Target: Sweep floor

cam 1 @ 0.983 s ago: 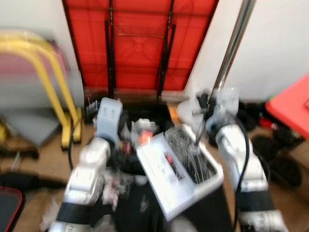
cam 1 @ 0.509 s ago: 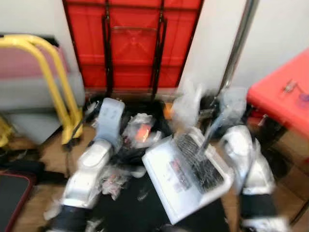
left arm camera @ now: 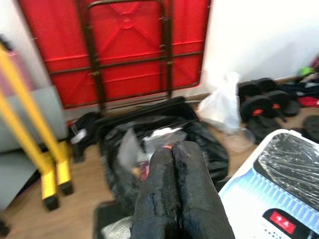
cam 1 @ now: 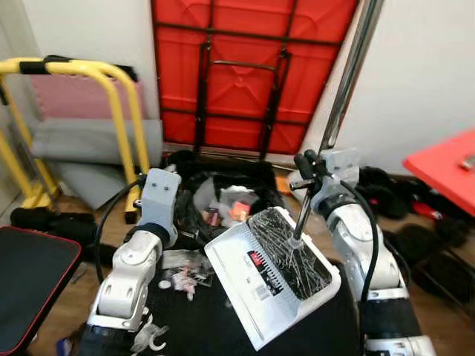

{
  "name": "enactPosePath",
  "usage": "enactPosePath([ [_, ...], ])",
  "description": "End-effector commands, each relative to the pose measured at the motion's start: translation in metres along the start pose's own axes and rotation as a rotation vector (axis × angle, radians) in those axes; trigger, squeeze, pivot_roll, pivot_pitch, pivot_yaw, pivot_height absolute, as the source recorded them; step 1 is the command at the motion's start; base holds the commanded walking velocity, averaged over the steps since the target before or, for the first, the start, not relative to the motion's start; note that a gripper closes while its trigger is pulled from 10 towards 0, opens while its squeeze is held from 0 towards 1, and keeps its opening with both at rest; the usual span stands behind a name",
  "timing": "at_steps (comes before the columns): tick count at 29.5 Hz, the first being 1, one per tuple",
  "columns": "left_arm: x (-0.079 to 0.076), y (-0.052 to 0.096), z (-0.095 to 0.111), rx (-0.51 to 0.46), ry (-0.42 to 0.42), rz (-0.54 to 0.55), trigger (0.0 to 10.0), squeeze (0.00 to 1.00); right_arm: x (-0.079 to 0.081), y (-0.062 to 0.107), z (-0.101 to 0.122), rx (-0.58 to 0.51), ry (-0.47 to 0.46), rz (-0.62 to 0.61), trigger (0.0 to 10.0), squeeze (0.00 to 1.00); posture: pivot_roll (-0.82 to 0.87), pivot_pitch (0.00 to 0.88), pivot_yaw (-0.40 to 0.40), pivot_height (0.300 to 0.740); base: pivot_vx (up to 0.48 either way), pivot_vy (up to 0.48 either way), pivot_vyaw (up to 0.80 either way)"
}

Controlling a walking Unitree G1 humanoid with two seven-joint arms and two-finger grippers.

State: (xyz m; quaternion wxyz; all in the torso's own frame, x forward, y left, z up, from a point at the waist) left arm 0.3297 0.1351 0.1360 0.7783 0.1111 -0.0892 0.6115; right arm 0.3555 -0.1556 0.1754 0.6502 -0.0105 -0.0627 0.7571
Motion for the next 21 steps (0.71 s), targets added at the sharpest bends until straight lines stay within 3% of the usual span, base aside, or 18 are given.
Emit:
enactPosePath([
  [1,-0.0124,-0.0002,0.0008,-0.004,0.008,-0.069,10.0,0.00,-0.0057,-0.0003,0.0134,-0.051,0.019,-0.016,10.0,0.00,-0.15,0.048,-0.160,0.740,0.000,-0.334,0.00],
  [7,-0.0132,-0.0003,0.0010,-0.004,0.010,-0.072,10.0,0.00,-0.0052,0.0000,0.0130,-0.050,0.021,-0.016,10.0,0.00,-0.15,0.045,-0.158,0.740,0.000,-0.314,0.00],
  [21,-0.0102,-0.0033,0.0028,-0.013,0.015,-0.040,10.0,0.00,-0.0046,-0.0002,0.0127,-0.051,0.021,-0.018,10.0,0.00,-0.15,0.040,-0.158,0.740,0.000,0.000,0.00],
])
Point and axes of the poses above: a point about 5 cm out from each wrist's last joint towards the gripper, its own y axis pointing back from the gripper into the wrist, its own z axis along the axis of the wrist's last joint, x = y × z, the point moved 4 cm from there along -y, pointing out of the wrist towards the gripper, and after that the axes turned 8 degrees about -y, right-handed, at the moved point
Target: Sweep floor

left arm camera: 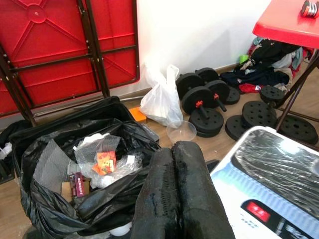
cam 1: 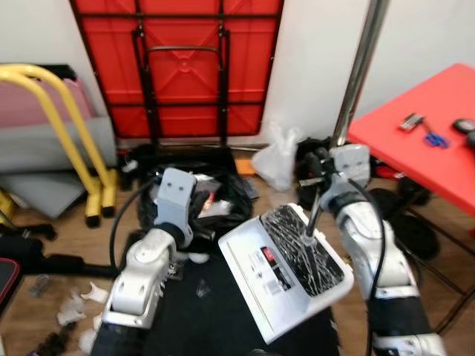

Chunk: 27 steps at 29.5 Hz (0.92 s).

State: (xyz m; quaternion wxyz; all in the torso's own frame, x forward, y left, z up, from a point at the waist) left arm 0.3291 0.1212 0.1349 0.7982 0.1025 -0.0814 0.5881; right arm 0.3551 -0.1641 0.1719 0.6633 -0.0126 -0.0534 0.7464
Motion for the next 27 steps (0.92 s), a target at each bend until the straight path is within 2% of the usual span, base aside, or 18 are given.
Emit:
enactPosePath([
  [1,0.003,0.000,0.000,0.000,-0.006,0.021,10.0,0.00,0.004,-0.002,0.015,-0.062,0.003,0.014,10.0,0.00,-0.15,0.040,-0.158,0.740,0.000,0.000,0.00],
  [13,0.006,-0.001,0.001,-0.009,0.002,0.024,10.0,0.00,-0.003,-0.003,0.018,-0.065,0.011,-0.008,10.0,0.00,-0.15,0.047,-0.162,0.740,0.000,0.000,0.00],
  [15,0.005,0.000,0.001,-0.001,-0.018,0.011,10.0,0.00,-0.004,-0.003,0.018,-0.066,0.012,-0.009,10.0,0.00,-0.15,0.047,-0.161,0.740,0.000,-0.465,0.00],
  [18,0.006,0.000,0.001,-0.005,0.006,0.024,10.0,0.00,-0.004,-0.003,0.018,-0.067,0.013,-0.011,10.0,0.00,-0.15,0.048,-0.161,0.740,0.000,-0.469,0.00],
  [23,0.014,-0.003,0.000,0.003,0.025,0.084,10.0,0.00,-0.004,-0.003,0.018,-0.065,0.014,-0.011,10.0,0.00,-0.15,0.049,-0.164,0.740,0.000,0.000,0.00],
  [27,0.015,-0.003,-0.001,0.008,0.041,0.079,10.0,0.00,-0.004,-0.003,0.018,-0.065,0.014,-0.011,10.0,0.00,-0.15,0.051,-0.165,0.740,0.000,0.167,0.00],
])
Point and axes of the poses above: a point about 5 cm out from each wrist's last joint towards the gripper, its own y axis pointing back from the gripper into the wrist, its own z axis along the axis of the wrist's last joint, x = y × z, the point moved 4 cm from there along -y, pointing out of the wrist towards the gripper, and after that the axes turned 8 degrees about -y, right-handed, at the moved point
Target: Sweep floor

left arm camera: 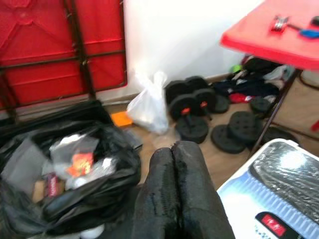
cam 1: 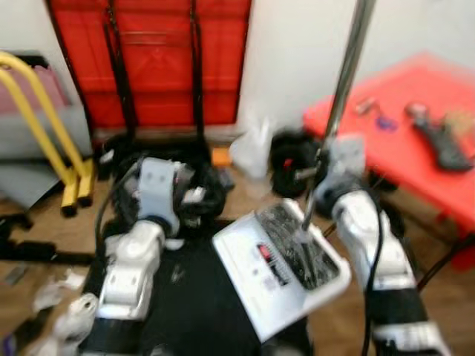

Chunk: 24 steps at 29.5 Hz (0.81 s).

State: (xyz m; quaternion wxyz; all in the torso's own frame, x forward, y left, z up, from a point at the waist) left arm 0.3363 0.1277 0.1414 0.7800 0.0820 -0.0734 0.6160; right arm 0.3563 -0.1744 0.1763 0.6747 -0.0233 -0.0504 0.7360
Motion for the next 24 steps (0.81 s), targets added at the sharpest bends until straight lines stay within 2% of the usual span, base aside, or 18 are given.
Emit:
enactPosePath([
  [1,0.0049,0.0010,-0.0052,0.027,0.000,0.007,10.0,0.00,0.0054,-0.0023,0.0135,-0.054,-0.008,0.018,10.0,0.00,-0.15,0.051,-0.165,0.740,0.000,0.334,0.00],
  [5,0.0067,0.0005,-0.0054,0.025,0.003,0.020,10.0,0.00,0.0053,-0.0025,0.0134,-0.054,-0.007,0.017,10.0,0.00,-0.15,0.051,-0.165,0.740,0.000,0.480,0.00],
  [24,0.0059,-0.0003,-0.0026,0.007,-0.027,0.025,10.0,0.00,0.0017,-0.0024,0.0124,-0.057,-0.010,0.004,10.0,0.00,-0.15,0.053,-0.163,0.740,0.000,0.000,0.00],
])
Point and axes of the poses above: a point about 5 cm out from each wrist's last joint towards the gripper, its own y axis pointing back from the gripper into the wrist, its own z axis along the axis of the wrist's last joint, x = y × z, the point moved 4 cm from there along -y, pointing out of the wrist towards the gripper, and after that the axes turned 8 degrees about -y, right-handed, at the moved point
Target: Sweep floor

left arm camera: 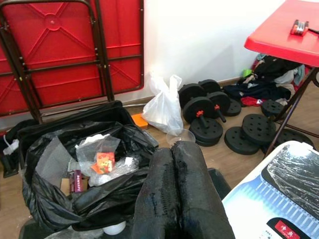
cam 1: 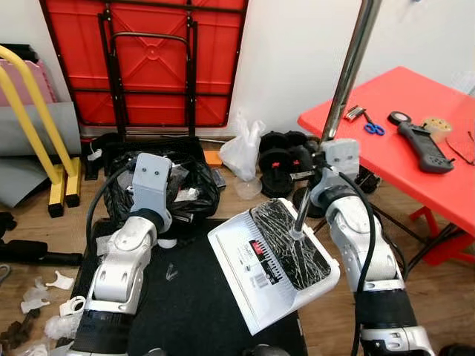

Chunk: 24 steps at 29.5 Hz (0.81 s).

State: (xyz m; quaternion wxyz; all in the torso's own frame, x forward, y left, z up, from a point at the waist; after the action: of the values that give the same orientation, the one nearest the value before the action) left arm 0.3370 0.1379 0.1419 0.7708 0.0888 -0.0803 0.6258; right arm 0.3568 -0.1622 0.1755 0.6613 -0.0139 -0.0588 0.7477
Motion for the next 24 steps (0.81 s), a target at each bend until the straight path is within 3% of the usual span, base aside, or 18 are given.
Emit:
enactPosePath([
  [1,-0.004,-0.002,0.000,-0.003,-0.006,-0.006,10.0,0.00,-0.012,0.000,0.014,-0.061,0.016,-0.036,10.0,0.00,-0.15,0.052,-0.163,0.740,0.000,0.000,0.00],
  [4,-0.005,-0.001,0.002,-0.012,-0.005,-0.015,10.0,0.00,-0.017,0.001,0.015,-0.070,0.002,-0.045,10.0,0.00,-0.15,0.053,-0.163,0.740,0.094,0.000,0.00],
  [7,-0.005,0.000,0.002,-0.015,-0.004,-0.020,10.0,0.00,-0.025,0.001,0.015,-0.069,-0.010,-0.074,10.0,0.00,-0.15,0.052,-0.163,0.740,0.285,0.000,0.80],
  [8,-0.006,0.000,0.002,-0.017,-0.003,-0.023,10.0,0.00,-0.028,0.001,0.016,-0.081,-0.055,-0.083,10.0,0.00,-0.16,0.053,-0.162,0.740,0.285,0.000,0.65],
  [11,-0.006,0.000,0.002,-0.017,-0.004,-0.026,10.0,0.00,-0.028,0.001,0.018,-0.096,-0.124,-0.087,10.0,0.00,-0.16,0.052,-0.162,0.740,0.285,0.000,0.22],
  [16,-0.007,0.000,0.002,-0.018,-0.006,-0.031,10.0,0.00,-0.025,0.001,0.023,-0.113,-0.093,-0.066,10.0,0.00,-0.15,0.052,-0.162,0.740,0.284,0.000,0.63],
  [24,-0.010,0.000,0.002,-0.019,-0.009,-0.042,10.0,0.00,-0.022,-0.002,0.029,-0.148,-0.143,-0.078,10.0,0.00,-0.15,0.045,-0.158,0.740,0.284,0.000,0.00],
])
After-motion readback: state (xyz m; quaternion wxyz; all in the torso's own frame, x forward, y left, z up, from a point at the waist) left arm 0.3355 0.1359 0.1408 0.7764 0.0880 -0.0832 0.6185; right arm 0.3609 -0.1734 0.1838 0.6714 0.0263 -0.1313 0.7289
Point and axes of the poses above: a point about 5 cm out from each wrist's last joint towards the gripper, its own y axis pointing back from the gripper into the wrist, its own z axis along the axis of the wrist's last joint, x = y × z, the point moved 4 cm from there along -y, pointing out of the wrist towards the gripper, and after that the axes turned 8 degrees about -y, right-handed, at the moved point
